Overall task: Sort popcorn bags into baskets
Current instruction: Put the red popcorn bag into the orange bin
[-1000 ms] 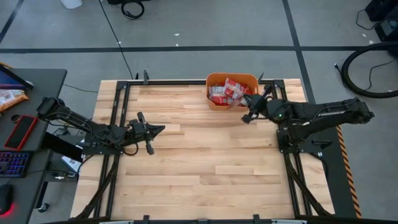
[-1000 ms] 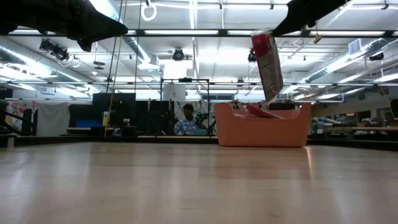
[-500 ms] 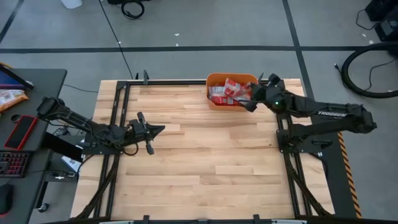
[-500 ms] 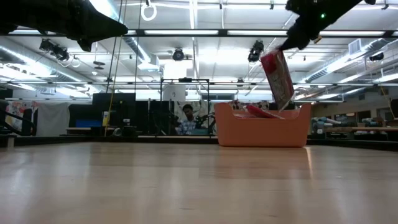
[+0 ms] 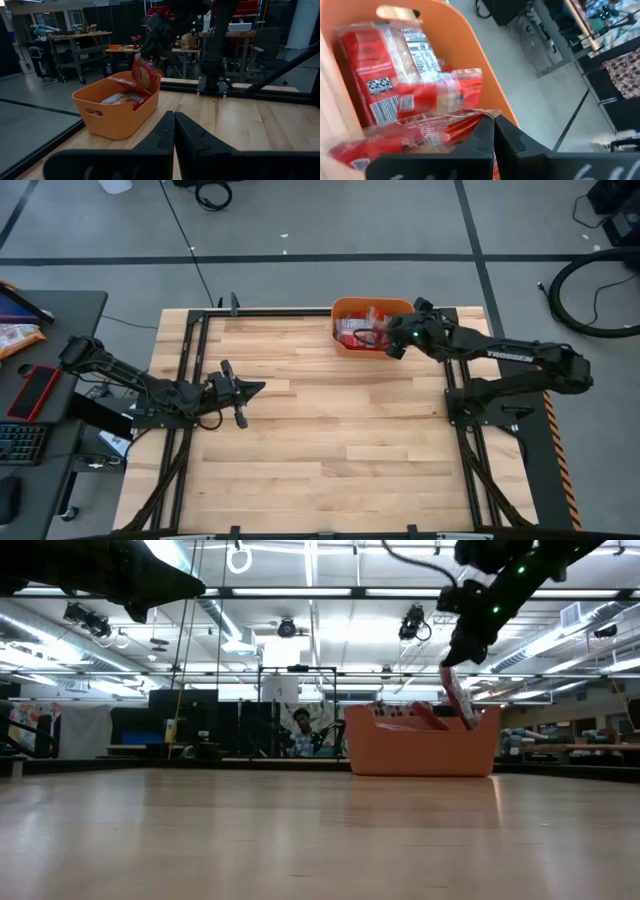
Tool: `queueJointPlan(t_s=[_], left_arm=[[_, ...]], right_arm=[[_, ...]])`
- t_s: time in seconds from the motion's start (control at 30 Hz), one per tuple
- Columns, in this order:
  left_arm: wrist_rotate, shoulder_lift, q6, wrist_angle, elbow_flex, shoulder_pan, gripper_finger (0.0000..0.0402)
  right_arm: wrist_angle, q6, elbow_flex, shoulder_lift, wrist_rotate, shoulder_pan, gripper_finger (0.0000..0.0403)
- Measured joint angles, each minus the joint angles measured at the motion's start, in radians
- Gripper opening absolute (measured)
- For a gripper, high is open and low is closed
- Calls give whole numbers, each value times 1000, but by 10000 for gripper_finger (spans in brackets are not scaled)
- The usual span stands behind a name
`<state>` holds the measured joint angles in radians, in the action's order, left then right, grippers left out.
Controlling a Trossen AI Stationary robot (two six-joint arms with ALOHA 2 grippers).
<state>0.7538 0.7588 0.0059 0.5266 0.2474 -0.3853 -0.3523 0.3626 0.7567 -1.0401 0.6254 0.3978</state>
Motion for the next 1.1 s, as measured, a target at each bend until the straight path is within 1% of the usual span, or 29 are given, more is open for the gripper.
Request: queueJointPlan(t_s=[0.43,0.57,0.73,0.87,1.03,1.1], left_arm=[[0,0,0,0,0,0,9],[0,0,0,0,0,0,9],[0,0,0,0,0,0,9],[0,0,0,0,0,0,9],[0,0,0,0,0,0,9],[0,0,0,0,0,0,9]], right_arm=[[217,0,0,-209,-25,75,7],[252,-5,0,-263,-28,91,8],[273,-52,0,-317,-28,108,10],[292,-82,0,-346,-78,121,29],[300,-137,0,-355,-165,142,67],[300,-152,0,-354,-184,148,83]])
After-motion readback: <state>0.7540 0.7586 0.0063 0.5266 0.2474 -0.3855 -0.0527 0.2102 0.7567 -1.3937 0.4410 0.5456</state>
